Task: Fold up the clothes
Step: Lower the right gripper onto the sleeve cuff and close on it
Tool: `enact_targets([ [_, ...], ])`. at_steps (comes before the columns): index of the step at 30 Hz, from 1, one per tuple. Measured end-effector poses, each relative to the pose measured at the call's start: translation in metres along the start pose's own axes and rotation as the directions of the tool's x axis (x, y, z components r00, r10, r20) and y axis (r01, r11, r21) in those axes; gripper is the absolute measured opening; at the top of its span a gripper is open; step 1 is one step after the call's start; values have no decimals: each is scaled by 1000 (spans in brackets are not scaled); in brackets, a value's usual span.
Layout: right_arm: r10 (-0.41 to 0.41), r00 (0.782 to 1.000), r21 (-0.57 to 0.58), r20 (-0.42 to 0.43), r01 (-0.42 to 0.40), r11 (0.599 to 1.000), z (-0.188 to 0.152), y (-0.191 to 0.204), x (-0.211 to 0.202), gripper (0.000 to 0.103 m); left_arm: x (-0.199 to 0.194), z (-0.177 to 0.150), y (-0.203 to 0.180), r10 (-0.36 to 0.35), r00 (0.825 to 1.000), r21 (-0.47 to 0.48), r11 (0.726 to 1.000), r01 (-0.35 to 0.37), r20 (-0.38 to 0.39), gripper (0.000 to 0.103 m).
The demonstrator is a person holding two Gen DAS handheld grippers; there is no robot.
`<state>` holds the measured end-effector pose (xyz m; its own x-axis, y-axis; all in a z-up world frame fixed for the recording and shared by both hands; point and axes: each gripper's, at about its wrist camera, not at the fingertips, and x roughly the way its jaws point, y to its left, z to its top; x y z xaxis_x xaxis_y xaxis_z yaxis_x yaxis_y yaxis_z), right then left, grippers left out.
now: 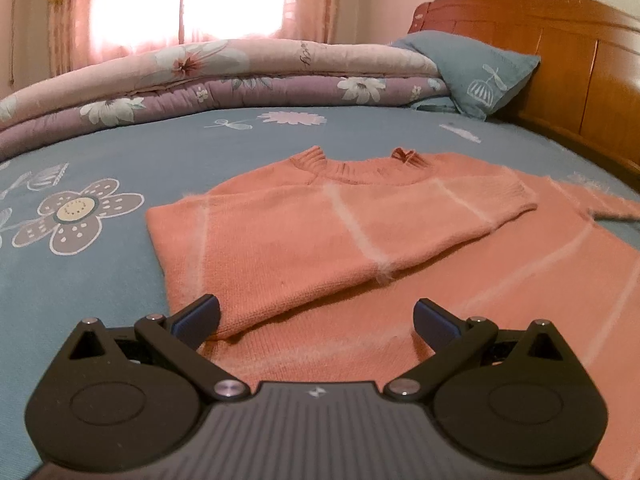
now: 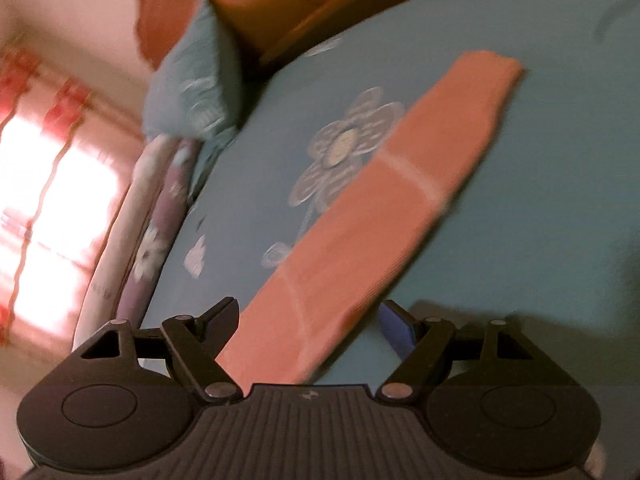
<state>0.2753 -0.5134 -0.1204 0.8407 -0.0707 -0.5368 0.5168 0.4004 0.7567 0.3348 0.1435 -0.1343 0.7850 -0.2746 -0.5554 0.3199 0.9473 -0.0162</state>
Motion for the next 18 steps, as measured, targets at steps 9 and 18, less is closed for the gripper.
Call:
enact_targets([
  [9,53,997,219,54,-64,974,33,-53,11,82,1,-1,-4,22,1000,33,999,-22,-11,103],
  [18,97,985,246,142,-130,961,48,-67,14,81,1,-1,-4,25,1000,37,999,-24,-12,103],
])
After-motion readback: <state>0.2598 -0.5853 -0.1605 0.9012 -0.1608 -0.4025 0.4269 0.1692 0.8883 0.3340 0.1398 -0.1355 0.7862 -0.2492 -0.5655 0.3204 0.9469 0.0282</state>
